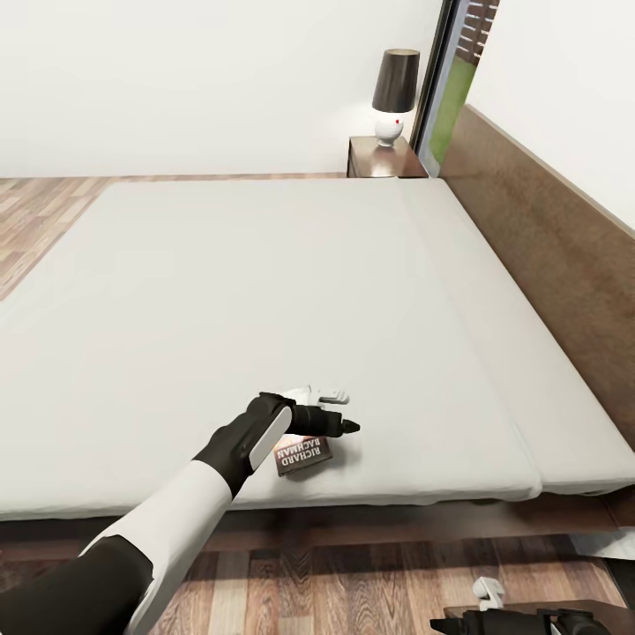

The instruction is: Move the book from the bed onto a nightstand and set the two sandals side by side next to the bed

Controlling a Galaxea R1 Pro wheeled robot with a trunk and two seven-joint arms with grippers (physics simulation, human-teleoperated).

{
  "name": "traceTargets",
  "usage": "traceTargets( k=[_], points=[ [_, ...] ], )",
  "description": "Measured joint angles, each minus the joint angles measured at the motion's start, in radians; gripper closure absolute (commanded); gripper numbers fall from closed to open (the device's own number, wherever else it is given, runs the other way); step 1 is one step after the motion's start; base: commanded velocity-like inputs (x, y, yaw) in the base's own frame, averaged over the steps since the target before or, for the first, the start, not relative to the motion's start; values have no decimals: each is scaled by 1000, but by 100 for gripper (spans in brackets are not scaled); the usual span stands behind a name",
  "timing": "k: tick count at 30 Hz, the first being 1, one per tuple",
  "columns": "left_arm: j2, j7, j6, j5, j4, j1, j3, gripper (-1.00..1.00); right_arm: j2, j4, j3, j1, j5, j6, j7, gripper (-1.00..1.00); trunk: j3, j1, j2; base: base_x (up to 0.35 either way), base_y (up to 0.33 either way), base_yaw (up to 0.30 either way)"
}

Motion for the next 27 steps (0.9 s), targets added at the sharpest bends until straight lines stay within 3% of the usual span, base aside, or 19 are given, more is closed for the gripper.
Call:
traceTargets(
  k=[12, 27],
  points=[
    [0, 0, 0, 0, 0, 0, 0, -100, 0, 0, 0, 0, 0, 0, 0, -100, 0, 0, 0, 0, 2, 0],
    [0, 0, 0, 2, 0, 0, 3, -100, 0, 0, 0, 0, 0, 0, 0, -100, 0, 0, 0, 0, 153, 0]
  ],
)
